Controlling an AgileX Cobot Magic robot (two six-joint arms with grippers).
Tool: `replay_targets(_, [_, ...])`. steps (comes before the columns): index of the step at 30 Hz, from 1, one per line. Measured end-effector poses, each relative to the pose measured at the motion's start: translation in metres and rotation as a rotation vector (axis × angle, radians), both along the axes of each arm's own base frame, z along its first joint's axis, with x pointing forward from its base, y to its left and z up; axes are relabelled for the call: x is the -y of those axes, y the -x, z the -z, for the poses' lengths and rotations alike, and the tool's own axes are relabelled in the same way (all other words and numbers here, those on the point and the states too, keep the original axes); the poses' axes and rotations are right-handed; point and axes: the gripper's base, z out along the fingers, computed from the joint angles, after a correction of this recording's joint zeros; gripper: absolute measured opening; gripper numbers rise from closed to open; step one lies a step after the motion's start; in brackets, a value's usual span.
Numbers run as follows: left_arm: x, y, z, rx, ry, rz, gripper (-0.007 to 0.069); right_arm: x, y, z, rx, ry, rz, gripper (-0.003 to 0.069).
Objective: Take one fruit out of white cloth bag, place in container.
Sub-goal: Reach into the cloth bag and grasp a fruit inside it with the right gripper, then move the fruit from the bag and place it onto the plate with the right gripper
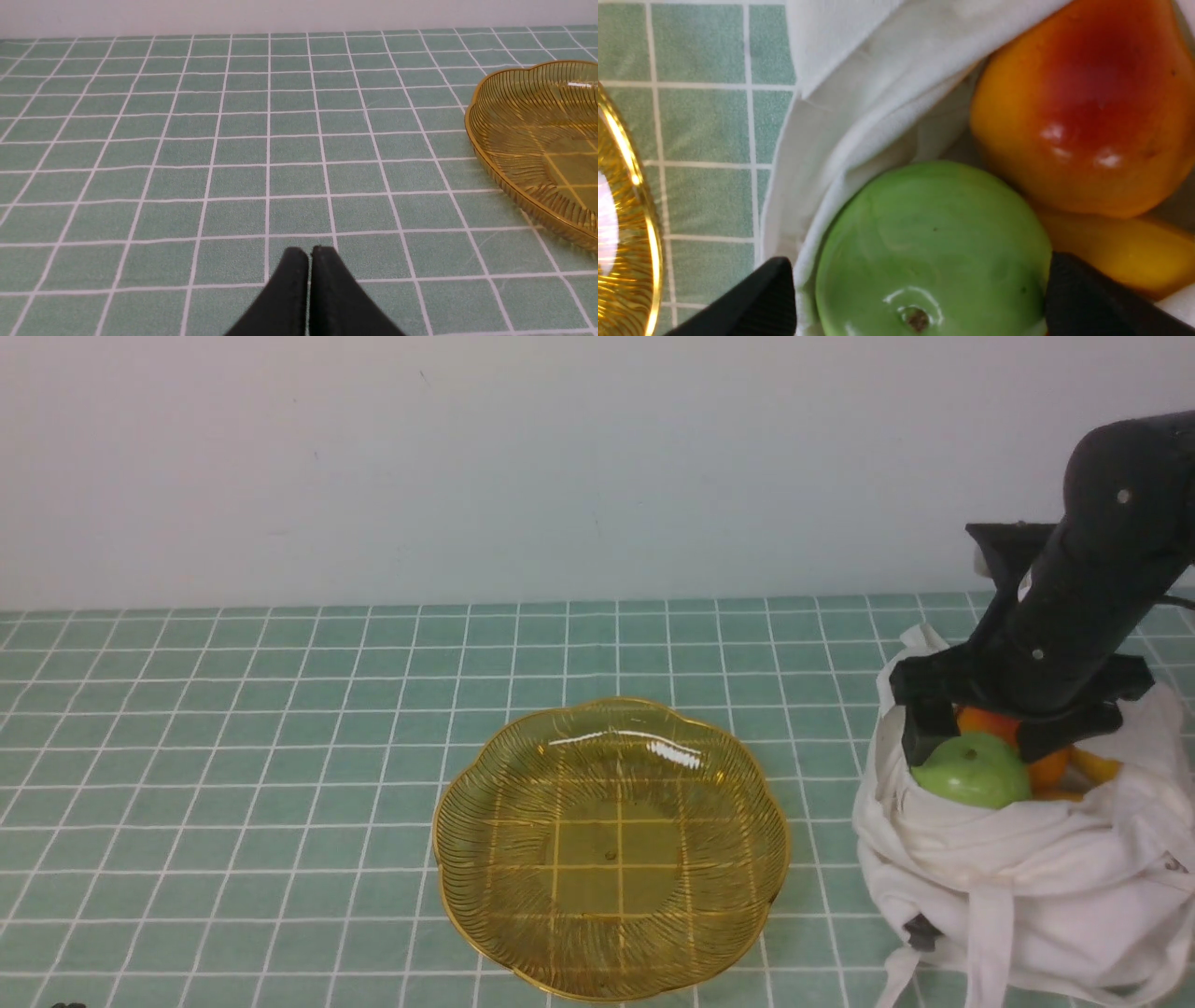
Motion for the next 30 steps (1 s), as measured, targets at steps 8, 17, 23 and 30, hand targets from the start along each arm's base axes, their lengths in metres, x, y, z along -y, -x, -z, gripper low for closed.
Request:
replay_targets(8, [0.0,0.0,0.0,0.0,0.0,0.0,-0.0008,0.004,0.0,0.005,-0.03,0.059,-0.013,0.0596])
replay_targets(17, [0.0,0.0,0.0,0.0,0.0,0.0,-0.0008,0.003,-0.001,0.008,-0.05,0.082,-0.066,0.0575])
replay_targets(23, [0.0,0.0,0.0,0.0,0.0,0.0,-0.0008,0.007,0.002,0.0,-0.037,0.121,-0.1,0.0575])
replay_targets(30, [0.0,0.0,0.0,0.0,0.0,0.0,-0.0008,0.017,0.022,-0.05,0.101,0.16,-0.072,0.0575])
